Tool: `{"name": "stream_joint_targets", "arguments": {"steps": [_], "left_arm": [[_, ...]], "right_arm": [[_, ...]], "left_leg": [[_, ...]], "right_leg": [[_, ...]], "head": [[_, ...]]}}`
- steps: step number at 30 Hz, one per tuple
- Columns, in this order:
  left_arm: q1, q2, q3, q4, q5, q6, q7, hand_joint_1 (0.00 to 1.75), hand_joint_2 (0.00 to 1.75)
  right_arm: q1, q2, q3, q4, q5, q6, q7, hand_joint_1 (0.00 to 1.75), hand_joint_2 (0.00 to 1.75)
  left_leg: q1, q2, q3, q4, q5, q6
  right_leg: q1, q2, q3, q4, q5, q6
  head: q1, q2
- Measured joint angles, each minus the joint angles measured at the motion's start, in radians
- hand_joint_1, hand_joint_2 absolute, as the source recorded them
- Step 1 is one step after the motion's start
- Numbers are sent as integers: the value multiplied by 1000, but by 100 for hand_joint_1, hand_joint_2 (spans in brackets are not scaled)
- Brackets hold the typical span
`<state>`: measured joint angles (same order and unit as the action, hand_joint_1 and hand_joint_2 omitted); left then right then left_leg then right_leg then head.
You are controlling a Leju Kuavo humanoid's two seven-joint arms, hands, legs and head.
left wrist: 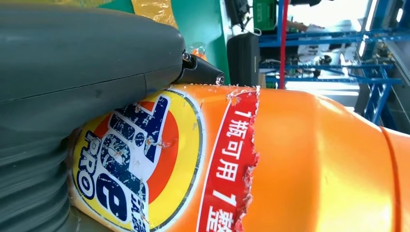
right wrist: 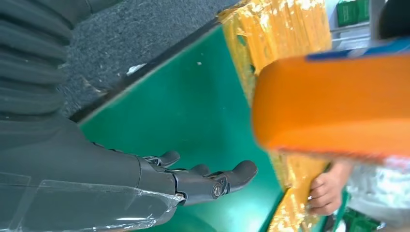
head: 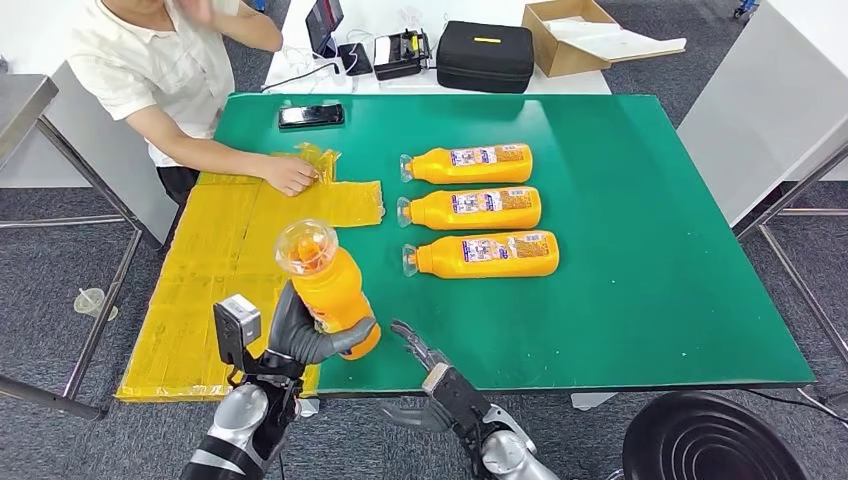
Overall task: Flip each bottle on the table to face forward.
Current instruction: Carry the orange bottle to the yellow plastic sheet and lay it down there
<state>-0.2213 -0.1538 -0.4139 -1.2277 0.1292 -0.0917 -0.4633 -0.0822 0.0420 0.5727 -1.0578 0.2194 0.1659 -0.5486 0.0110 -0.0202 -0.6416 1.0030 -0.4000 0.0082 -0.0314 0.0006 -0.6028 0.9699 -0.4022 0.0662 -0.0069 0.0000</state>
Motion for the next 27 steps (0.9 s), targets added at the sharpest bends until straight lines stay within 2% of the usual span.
{"name": "stream_joint_targets", "arguments": {"steps": [3,5,8,11,19,23,27], "left_arm": [[26,20,0,-50,-6,-1,16,175,175],[42,39,0,-86,-62,42,34,175,175],[58,79,2,-134,-278,169,79,175,175],[62,128,5,-157,-497,224,155,175,175],[28,247,10,-121,-812,203,270,175,175],[-21,279,10,-60,-869,195,285,175,175],[-111,291,8,61,-939,191,293,175,175]], "right_arm": [[15,3,-23,1,-6,-29,0,0,175],[26,5,-41,0,5,-80,4,0,175],[43,8,-70,-17,51,-190,14,0,175],[57,13,-101,-55,84,-259,20,0,175],[69,33,-177,-133,156,-368,-9,0,175],[70,46,-213,-152,147,-389,-32,0,175],[68,61,-245,-162,124,-400,-57,0,175]], "left_leg": [[0,0,0,0,0,0],[0,0,0,0,0,0],[0,0,0,0,0,0],[0,0,0,0,0,0],[1,1,0,0,1,0],[1,0,0,0,1,0],[1,0,0,0,1,0]], "right_leg": [[0,0,0,0,0,0],[0,0,0,0,0,0],[0,0,0,0,0,0],[0,0,0,0,0,0],[1,0,-1,0,0,0],[0,0,-1,0,1,0],[1,0,-1,0,1,0]], "head": [[0,0],[0,0],[0,0],[0,0],[0,0],[0,0],[0,0]]}}
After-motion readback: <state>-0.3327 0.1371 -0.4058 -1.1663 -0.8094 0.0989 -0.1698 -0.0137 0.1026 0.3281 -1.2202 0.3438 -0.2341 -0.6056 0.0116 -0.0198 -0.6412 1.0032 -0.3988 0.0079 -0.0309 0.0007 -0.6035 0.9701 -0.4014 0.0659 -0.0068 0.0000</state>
